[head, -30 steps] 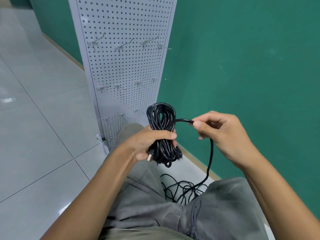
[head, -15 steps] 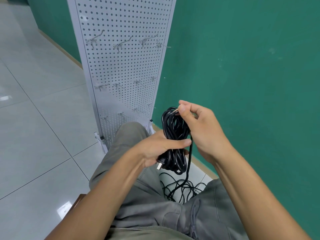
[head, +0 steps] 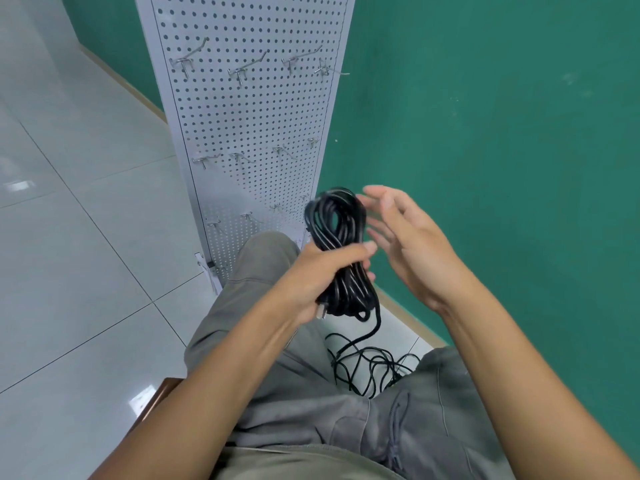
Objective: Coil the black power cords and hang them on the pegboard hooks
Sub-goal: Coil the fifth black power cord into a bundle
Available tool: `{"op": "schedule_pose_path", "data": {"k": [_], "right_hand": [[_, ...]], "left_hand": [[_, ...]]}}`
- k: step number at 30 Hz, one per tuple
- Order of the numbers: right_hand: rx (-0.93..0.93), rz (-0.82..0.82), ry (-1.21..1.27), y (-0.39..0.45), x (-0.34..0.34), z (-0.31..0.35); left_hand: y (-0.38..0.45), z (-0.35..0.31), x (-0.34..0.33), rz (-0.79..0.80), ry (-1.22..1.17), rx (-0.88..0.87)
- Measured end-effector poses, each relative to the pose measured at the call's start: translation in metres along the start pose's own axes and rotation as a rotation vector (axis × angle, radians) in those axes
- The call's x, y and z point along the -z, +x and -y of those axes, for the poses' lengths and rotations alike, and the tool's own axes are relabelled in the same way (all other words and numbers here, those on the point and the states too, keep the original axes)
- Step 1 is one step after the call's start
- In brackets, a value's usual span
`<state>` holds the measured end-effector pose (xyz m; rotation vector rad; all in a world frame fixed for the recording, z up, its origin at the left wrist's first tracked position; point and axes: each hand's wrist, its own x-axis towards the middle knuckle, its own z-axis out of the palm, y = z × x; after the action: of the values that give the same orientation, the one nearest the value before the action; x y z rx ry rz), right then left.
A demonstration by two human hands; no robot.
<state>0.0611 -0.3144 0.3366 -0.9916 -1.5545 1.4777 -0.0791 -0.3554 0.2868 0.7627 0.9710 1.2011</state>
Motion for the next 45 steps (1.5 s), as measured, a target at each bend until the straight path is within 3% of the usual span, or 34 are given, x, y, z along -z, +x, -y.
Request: {"op": "schedule_pose_path", "data": {"k": [4, 6, 12, 19, 29, 34, 40, 45], "right_hand": [[-0.191, 0.170, -0.111, -0.016, 0.005, -0.041], [-0.229, 0.164, -0.142, -0.023, 0.008, -0.054], [-0.126, 0.119, -0.263, -0.027, 0.036, -0.051], [0.036, 0.153, -0.455, -0.014, 0.046, -0.005], [0.240, 0.039, -0.801, 0.018, 0.029, 0.061], [0.272, 0.060, -0.989, 0.029, 0.029, 0.084], [0.280, -0.011, -1.052, 0.031, 0.046, 0.102], [0.259, 0.038, -1.047, 0.025, 0.044, 0.105]], "left_hand": [[0.005, -0.010, 0.016, -0.147, -0.096, -0.005], [0.006, -0.015, 0.025, -0.195, -0.141, -0.023], [0.015, -0.019, 0.054, -0.352, -0.195, -0.080], [0.016, -0.004, 0.056, -0.407, 0.080, -0.002], [0.019, 0.024, 0.030, -0.067, 0.083, 0.082], [0.010, 0.021, 0.014, 0.080, -0.091, 0.151], [0.003, 0.015, 0.010, 0.214, -0.098, 0.068], [0.003, 0.020, 0.003, 0.245, -0.037, -0.013]]}}
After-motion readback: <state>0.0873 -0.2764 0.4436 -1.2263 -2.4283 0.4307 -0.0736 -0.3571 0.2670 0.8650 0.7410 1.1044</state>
